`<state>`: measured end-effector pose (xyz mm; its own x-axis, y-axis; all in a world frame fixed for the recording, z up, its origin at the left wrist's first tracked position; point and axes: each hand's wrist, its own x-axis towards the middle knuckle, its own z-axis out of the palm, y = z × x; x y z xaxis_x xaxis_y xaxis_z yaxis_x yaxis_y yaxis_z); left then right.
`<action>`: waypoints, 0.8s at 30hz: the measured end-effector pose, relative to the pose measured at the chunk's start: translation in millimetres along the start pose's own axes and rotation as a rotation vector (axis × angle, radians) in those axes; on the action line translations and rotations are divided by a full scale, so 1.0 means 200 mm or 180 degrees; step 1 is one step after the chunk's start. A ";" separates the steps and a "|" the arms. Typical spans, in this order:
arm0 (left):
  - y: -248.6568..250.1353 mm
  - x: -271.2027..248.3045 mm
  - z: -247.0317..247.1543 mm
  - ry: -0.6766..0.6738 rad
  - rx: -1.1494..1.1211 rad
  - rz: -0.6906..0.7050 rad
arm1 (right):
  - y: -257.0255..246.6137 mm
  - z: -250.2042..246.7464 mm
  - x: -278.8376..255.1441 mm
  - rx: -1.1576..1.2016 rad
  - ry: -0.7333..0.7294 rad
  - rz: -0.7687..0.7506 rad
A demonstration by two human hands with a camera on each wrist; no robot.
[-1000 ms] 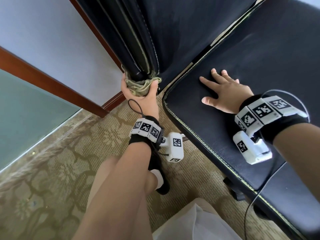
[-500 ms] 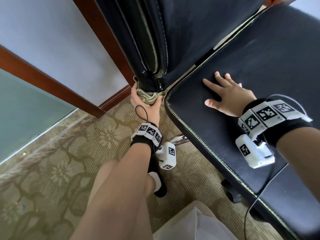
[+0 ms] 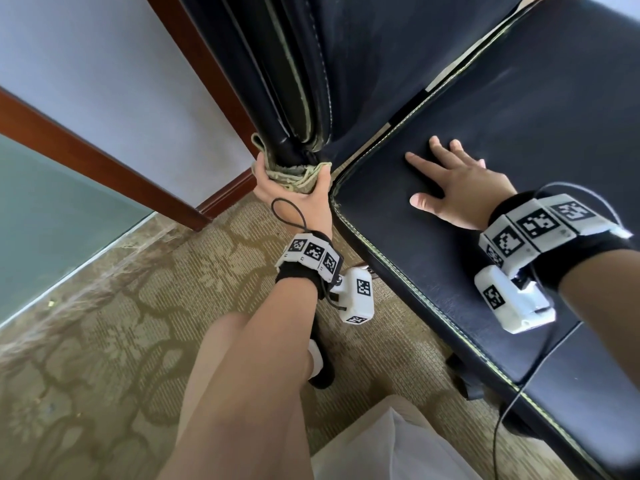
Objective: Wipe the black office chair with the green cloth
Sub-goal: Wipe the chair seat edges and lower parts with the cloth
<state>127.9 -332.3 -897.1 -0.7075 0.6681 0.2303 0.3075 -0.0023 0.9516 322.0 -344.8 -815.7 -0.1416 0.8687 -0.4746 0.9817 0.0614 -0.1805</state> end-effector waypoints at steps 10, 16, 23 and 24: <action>-0.11 0.02 -0.02 -0.0377 0.0235 0.0052 | 0.00 0.00 0.02 0.0021 0.0018 0.0013; 0.04 0.07 -0.09 -0.0302 -0.0277 0.0369 | 0.00 0.00 0.01 0.0038 -0.0006 0.0016; 0.02 0.06 -0.05 -0.0282 -0.0144 0.0350 | 0.00 -0.01 0.00 0.0049 -0.0007 0.0003; 0.00 0.05 -0.05 -0.0282 -0.0090 0.0304 | 0.00 -0.01 0.00 0.0040 -0.0016 -0.0001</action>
<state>115.2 -332.7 -892.8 -0.6166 0.7270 0.3023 0.3517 -0.0892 0.9319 322.4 -343.6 -813.1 -0.1425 0.8661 -0.4790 0.9800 0.0554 -0.1913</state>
